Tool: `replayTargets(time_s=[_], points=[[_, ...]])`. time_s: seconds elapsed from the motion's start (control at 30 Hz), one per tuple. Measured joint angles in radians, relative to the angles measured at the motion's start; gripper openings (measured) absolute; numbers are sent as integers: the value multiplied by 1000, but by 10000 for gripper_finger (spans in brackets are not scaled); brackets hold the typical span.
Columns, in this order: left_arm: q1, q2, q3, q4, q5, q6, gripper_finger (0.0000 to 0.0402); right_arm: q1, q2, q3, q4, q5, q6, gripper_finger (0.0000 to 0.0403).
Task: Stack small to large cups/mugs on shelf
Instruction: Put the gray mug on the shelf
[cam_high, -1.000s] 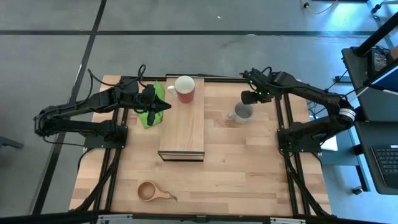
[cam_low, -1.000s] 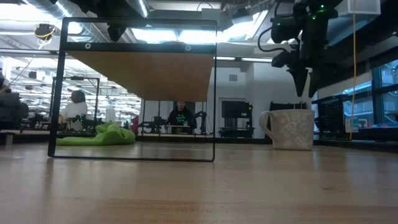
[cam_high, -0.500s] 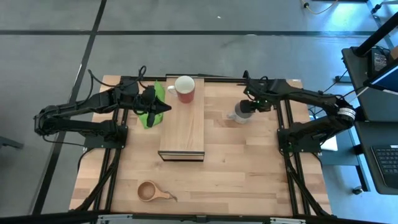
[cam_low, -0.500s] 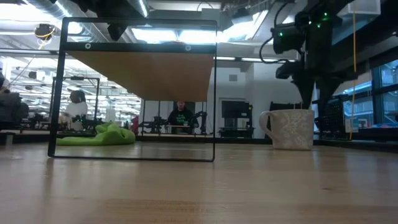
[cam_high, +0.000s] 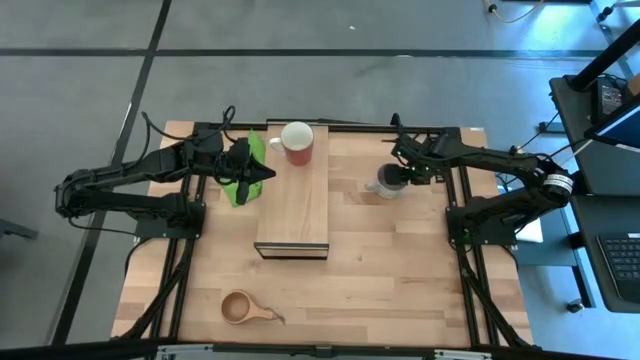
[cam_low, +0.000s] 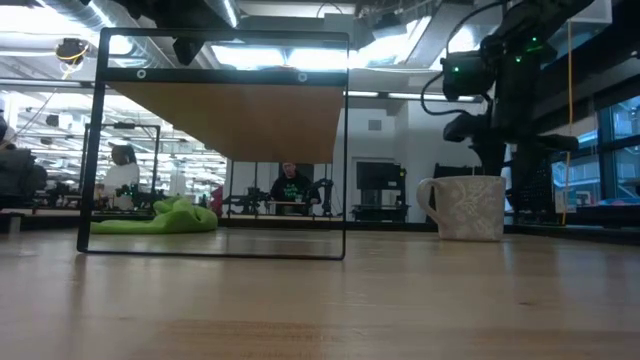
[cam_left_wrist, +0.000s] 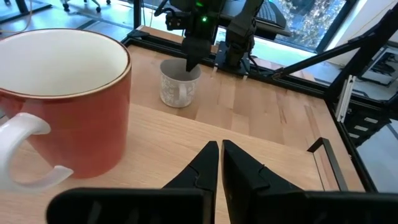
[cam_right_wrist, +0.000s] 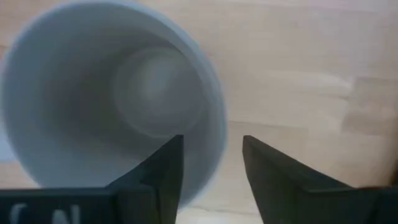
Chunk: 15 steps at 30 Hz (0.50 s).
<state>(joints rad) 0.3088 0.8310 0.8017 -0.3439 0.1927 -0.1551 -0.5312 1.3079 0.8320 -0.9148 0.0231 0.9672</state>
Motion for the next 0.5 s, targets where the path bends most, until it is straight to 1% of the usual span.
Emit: replayTargets(time_s=[0.1, 0.3, 0.33, 0.4, 0.5], points=[[0, 0, 0, 0, -11, 0, 14, 0, 0, -1, 37, 0, -1, 129], [0, 0, 0, 0, -18, 0, 14, -1, 0, 0, 51, -4, -15, 24], [0, 0, 0, 0, -18, 0, 14, 0, -1, 0, 47, -7, -9, 18], [0, 0, 0, 0, -18, -1, 14, 0, -1, 1, 46, -6, -8, 19], [0, 0, 0, 0, -17, -3, 14, -1, 0, 4, 38, -30, -8, 39]])
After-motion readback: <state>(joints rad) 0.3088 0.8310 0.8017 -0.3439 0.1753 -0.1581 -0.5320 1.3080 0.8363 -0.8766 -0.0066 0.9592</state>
